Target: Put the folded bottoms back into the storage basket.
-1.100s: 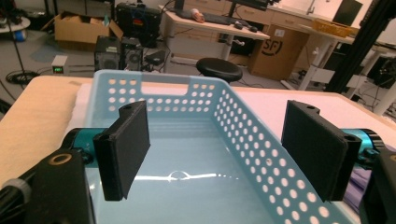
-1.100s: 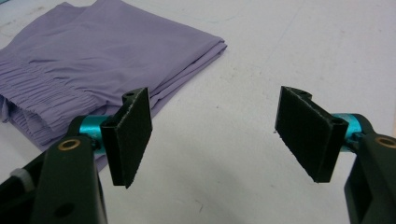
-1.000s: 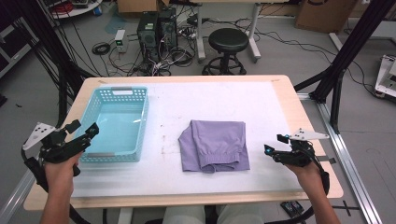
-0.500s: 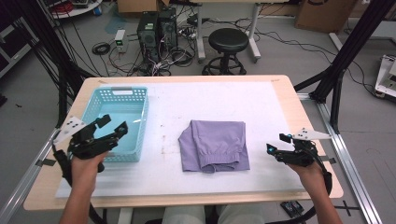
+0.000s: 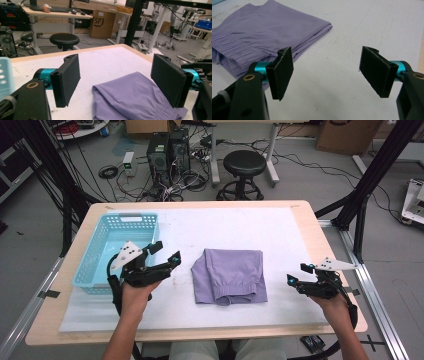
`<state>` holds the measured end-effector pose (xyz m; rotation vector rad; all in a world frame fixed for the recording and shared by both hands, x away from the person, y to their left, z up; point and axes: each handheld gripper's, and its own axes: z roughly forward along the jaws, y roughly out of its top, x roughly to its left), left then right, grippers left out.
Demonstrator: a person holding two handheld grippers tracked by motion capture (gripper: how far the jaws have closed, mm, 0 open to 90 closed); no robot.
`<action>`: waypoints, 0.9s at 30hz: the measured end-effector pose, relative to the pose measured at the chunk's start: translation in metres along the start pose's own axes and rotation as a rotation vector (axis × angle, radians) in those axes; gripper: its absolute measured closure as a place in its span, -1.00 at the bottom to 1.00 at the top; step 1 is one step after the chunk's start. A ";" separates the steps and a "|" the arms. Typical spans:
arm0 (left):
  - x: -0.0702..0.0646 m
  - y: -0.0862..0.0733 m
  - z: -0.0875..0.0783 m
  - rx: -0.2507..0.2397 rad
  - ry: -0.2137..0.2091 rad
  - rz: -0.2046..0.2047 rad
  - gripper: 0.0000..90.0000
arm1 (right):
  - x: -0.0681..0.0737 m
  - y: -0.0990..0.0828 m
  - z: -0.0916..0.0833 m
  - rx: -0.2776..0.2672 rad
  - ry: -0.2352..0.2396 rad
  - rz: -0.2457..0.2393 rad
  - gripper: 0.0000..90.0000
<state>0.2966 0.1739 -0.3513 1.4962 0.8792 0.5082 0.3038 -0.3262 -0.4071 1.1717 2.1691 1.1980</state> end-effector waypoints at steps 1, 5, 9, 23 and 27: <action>-0.002 -0.002 0.005 0.007 0.000 0.000 -0.46 | 0.000 0.000 0.000 -0.003 0.002 0.000 -0.39; -0.010 -0.010 0.023 0.034 -0.009 -0.002 -0.44 | -0.002 -0.001 -0.001 -0.003 0.003 0.003 -0.39; -0.014 -0.023 0.042 0.088 -0.007 -0.005 -0.40 | -0.002 -0.001 -0.002 -0.003 -0.001 0.000 -0.39; -0.004 -0.065 0.085 0.327 0.078 -0.043 -0.15 | -0.002 -0.001 -0.002 -0.002 0.004 0.000 -0.39; 0.000 -0.073 0.093 0.396 0.123 -0.036 -0.12 | -0.003 -0.002 -0.003 -0.004 0.001 0.005 -0.39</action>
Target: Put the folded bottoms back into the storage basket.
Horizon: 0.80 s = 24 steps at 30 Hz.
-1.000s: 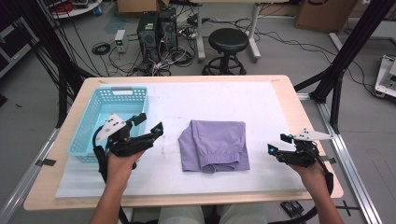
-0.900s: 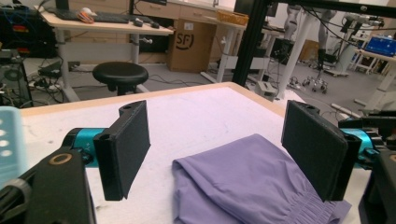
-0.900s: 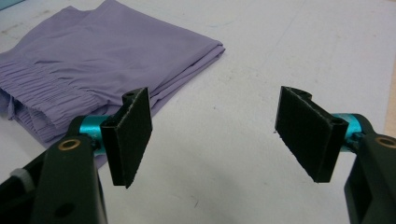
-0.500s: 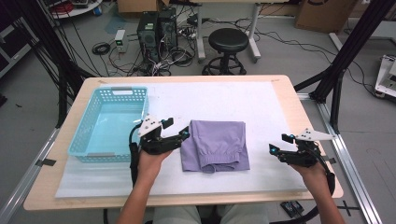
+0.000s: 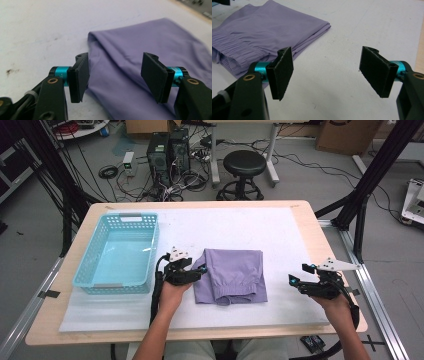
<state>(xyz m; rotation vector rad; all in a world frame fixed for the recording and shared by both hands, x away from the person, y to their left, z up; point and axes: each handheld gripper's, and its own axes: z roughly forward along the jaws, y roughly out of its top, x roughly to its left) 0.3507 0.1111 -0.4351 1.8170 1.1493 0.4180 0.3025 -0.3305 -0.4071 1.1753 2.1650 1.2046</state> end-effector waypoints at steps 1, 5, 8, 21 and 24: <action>0.001 0.000 0.001 0.009 0.008 0.008 -0.12 | 0.000 0.000 0.000 0.001 0.000 0.001 -0.39; 0.003 -0.003 0.007 0.060 0.044 0.007 -0.10 | 0.000 0.000 0.000 0.003 0.001 0.000 -0.39; 0.004 -0.005 0.010 0.097 0.060 0.012 -0.08 | 0.000 -0.001 -0.001 0.001 0.000 -0.001 -0.39; -0.006 -0.008 0.015 0.140 0.064 0.076 0.70 | -0.001 -0.001 -0.002 0.003 -0.004 0.000 -0.39; -0.009 -0.008 0.017 0.126 0.021 0.050 0.91 | -0.001 -0.001 -0.002 0.003 -0.004 0.001 -0.39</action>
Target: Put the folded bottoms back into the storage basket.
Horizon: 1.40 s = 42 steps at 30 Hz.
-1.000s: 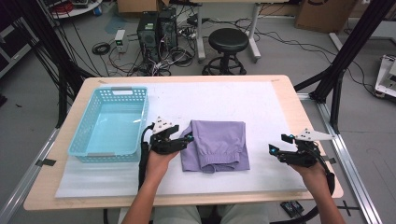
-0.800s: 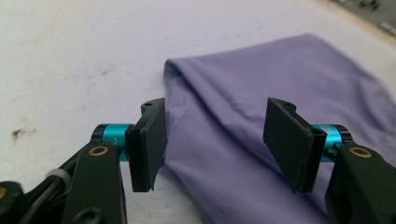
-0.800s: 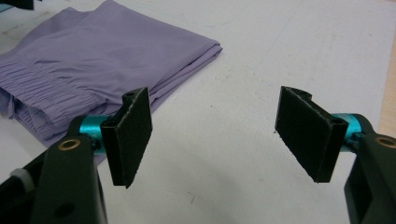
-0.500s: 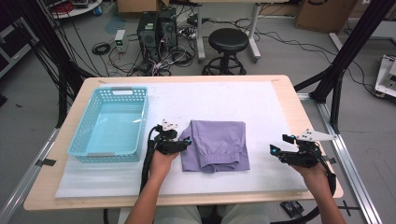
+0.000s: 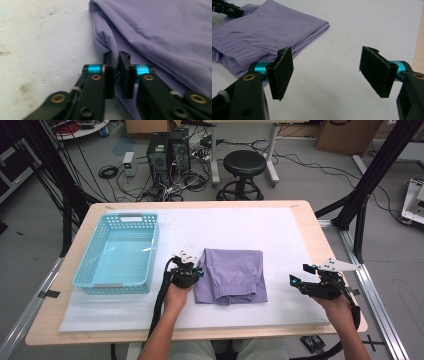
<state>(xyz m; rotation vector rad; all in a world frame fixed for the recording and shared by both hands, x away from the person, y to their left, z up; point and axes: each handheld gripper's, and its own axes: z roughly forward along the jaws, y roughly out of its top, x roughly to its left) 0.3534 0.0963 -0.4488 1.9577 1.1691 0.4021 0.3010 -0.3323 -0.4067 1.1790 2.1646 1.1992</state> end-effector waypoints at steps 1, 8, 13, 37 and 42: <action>0.000 0.000 0.000 -0.007 -0.018 -0.015 0.91 | 0.000 0.000 0.000 0.000 0.000 0.000 -0.39; -0.007 0.008 -0.005 -0.103 -0.144 -0.084 0.92 | 0.000 0.000 0.000 -0.002 -0.001 0.001 -0.39; -0.012 0.010 -0.006 -0.147 -0.213 -0.100 0.92 | 0.000 0.000 0.000 0.000 -0.002 -0.001 -0.39; -0.025 0.003 0.016 -0.040 -0.098 -0.117 0.40 | 0.002 0.000 0.000 0.004 0.006 -0.005 -0.39; -0.031 0.004 0.016 -0.041 -0.066 -0.080 0.81 | 0.001 0.000 0.000 0.003 0.006 -0.006 -0.39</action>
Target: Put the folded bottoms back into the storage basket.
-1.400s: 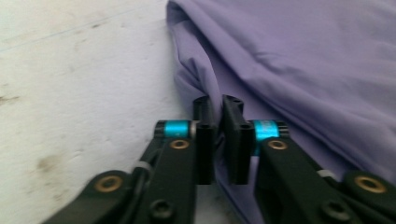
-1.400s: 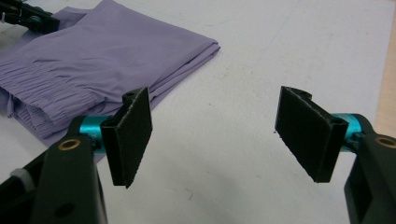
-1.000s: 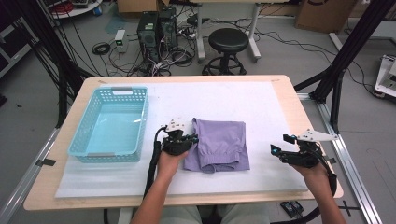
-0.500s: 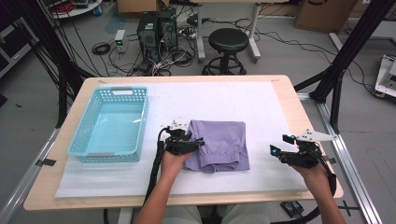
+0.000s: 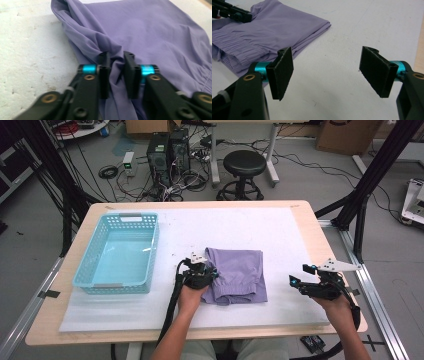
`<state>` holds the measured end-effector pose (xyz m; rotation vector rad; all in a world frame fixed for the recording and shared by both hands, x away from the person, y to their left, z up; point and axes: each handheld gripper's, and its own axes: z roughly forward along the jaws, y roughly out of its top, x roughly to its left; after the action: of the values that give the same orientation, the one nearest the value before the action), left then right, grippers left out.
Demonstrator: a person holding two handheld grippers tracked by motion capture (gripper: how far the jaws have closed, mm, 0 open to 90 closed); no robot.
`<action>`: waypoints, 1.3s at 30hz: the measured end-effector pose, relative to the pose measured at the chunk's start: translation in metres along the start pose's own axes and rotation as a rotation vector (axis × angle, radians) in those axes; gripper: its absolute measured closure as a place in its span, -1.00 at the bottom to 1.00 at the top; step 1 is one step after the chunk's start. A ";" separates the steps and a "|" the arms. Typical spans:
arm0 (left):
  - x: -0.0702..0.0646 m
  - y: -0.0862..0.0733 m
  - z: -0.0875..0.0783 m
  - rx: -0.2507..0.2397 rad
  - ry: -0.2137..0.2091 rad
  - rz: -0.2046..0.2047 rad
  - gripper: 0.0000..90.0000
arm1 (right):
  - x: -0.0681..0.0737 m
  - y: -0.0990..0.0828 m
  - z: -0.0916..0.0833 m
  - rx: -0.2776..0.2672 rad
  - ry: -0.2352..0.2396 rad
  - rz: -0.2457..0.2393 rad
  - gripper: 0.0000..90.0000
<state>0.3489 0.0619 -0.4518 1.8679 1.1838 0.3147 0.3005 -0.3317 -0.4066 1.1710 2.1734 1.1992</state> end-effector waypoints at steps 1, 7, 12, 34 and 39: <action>0.000 0.000 -0.001 -0.007 -0.006 -0.003 0.85 | 0.000 0.000 0.000 0.000 0.000 0.000 -0.39; -0.003 0.003 -0.008 -0.093 -0.112 -0.039 0.92 | -0.001 0.000 -0.001 0.000 -0.003 0.005 -0.39; -0.003 0.004 -0.011 -0.140 -0.206 -0.064 0.92 | 0.000 0.000 -0.001 0.000 -0.003 0.005 -0.39; -0.011 -0.003 0.001 0.004 0.007 0.022 -0.15 | -0.001 -0.001 -0.002 -0.001 0.000 0.007 -0.39; -0.017 -0.003 0.002 0.015 0.036 0.079 0.39 | -0.001 -0.001 -0.002 -0.002 -0.003 0.009 -0.39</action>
<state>0.3395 0.0474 -0.4515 1.9323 1.1411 0.3851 0.2990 -0.3337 -0.4058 1.1823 2.1668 1.2027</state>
